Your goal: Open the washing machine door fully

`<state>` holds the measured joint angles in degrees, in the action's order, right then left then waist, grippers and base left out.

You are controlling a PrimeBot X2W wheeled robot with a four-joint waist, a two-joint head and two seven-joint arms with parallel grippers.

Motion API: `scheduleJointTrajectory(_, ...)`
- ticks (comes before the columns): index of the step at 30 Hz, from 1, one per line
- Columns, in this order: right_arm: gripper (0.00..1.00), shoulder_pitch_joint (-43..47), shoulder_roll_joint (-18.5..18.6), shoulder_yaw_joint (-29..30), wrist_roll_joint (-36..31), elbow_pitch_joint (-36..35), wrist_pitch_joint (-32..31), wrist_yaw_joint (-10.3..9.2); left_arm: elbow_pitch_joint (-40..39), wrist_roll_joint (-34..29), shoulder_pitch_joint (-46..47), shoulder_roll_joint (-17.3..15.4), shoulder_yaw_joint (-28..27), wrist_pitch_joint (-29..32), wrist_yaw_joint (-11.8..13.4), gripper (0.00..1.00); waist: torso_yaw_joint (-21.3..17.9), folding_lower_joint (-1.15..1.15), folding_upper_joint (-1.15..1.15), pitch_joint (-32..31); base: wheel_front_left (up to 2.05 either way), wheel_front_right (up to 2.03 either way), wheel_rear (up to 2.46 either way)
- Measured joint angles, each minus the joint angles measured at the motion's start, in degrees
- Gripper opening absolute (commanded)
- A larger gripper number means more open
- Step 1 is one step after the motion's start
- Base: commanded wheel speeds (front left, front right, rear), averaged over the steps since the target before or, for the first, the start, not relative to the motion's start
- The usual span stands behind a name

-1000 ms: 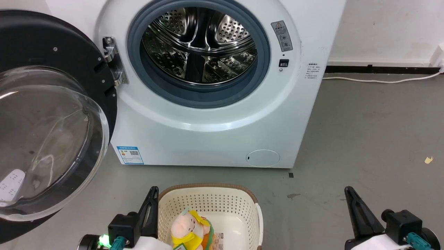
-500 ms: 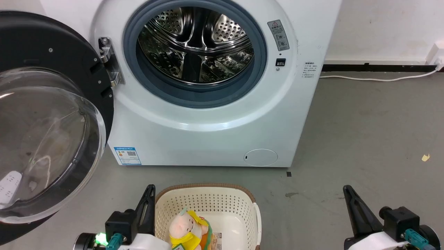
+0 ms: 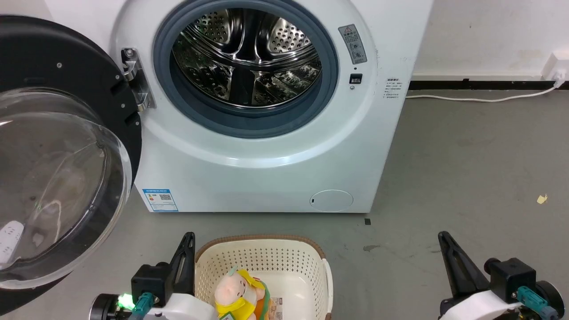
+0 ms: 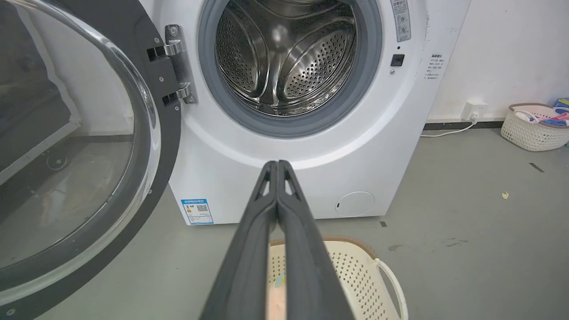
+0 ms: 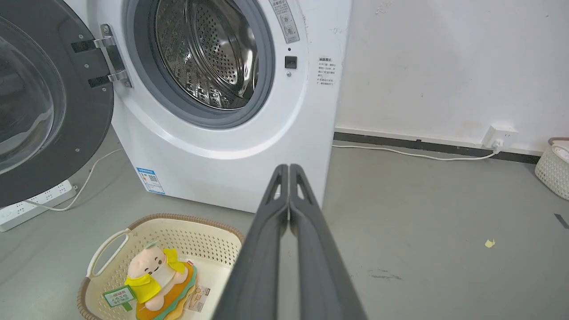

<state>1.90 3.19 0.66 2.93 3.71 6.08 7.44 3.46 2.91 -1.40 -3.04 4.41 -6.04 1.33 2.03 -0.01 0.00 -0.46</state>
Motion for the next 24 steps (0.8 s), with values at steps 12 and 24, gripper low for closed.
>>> scheduleJointTrajectory(12,0.00,-0.10,0.00,-0.10,-0.53,-0.66,-1.46,0.00,-0.75,-0.48,0.14,0.02,-1.18,1.48,-0.34,0.00,-0.48,0.00,0.00,0.11,0.00,0.00,0.00)
scheduleJointTrajectory(24,0.00,-0.23,-0.01,-0.29,-1.45,-1.45,-2.92,0.00,-1.53,-1.25,0.26,0.05,-1.90,2.82,-0.51,0.00,-0.96,0.00,0.00,0.22,0.00,0.00,0.00)
